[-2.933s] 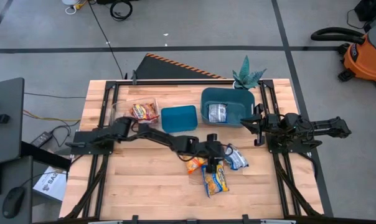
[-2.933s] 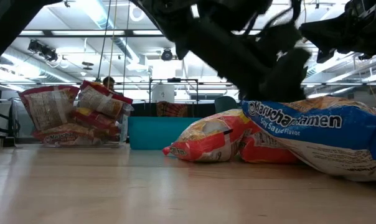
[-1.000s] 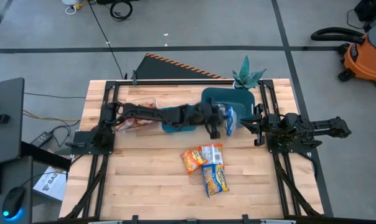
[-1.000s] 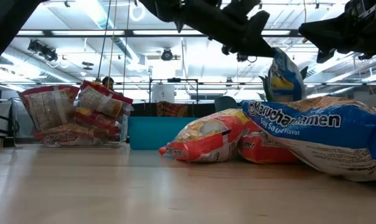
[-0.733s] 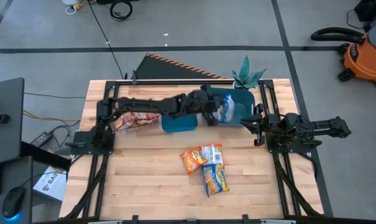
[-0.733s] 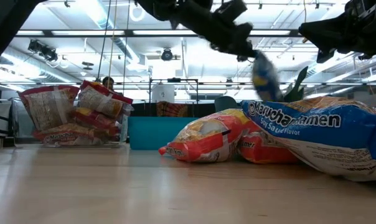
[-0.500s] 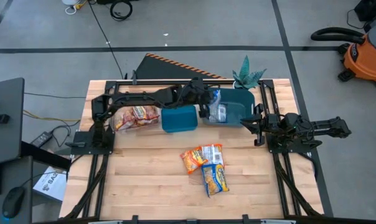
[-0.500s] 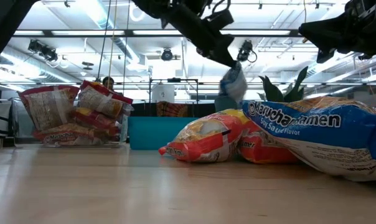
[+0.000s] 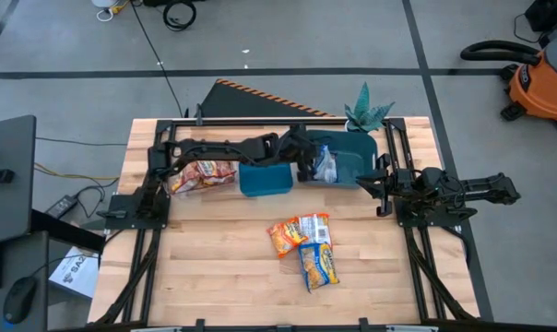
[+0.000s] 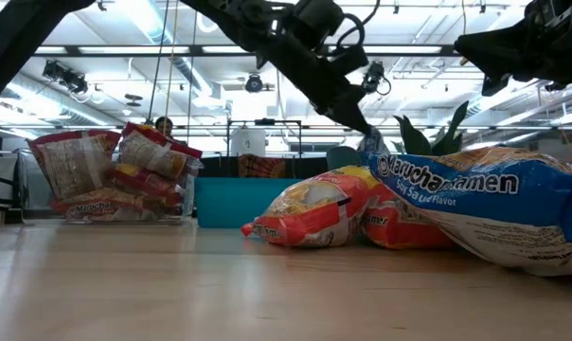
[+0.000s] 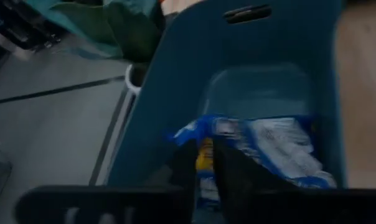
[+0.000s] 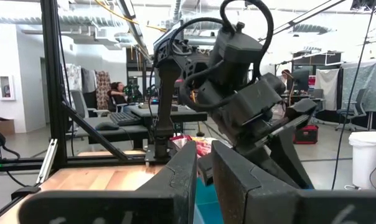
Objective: Sort Maruchan noodles
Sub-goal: Put the blue noodle pack into the green bin, then move the orange noodle pack to the bottom
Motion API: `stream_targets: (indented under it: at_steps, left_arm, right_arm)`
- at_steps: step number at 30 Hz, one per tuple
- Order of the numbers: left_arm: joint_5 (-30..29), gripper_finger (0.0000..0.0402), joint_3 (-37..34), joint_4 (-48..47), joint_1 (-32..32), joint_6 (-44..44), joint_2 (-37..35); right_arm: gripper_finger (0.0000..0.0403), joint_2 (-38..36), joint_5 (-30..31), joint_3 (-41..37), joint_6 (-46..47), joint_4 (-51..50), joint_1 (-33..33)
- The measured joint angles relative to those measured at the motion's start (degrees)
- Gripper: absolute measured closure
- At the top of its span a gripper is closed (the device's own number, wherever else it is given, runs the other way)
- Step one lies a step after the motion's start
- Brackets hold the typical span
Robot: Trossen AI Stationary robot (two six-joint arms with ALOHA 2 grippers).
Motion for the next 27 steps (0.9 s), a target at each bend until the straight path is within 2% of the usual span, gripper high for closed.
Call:
stream_targets:
  at_steps: [4,6,10,12,19,27]
  left_arm:
    - [4.75,0.0283,0.00,2.08,-0.42,-2.42,0.02]
    - [11.71,0.0259,0.00,3.33,-0.53,-4.74,-0.08]
    - [31.14,0.0233,0.00,5.71,-0.33,-9.34,-0.53]
    - [34.92,0.0230,0.00,5.57,-0.24,-10.74,-1.62]
    - [31.67,0.0229,0.02,-4.77,-0.53,-11.19,-6.89]
    - [21.06,0.0228,0.02,-15.46,-4.70,-8.23,-8.03]
  right_arm:
    - [0.0348,0.01,0.00,0.00,0.00,-0.02,0.00]
    - [0.0348,-0.01,0.00,0.00,0.00,0.00,0.00]
    - [0.0348,0.01,0.00,0.00,0.00,0.00,0.00]
    - [0.0348,-0.01,0.00,0.00,0.00,0.00,0.00]
    - [0.0348,0.01,0.00,0.00,0.00,-0.02,0.00]
    - [0.0348,-0.01,0.00,0.00,0.00,-0.04,0.00]
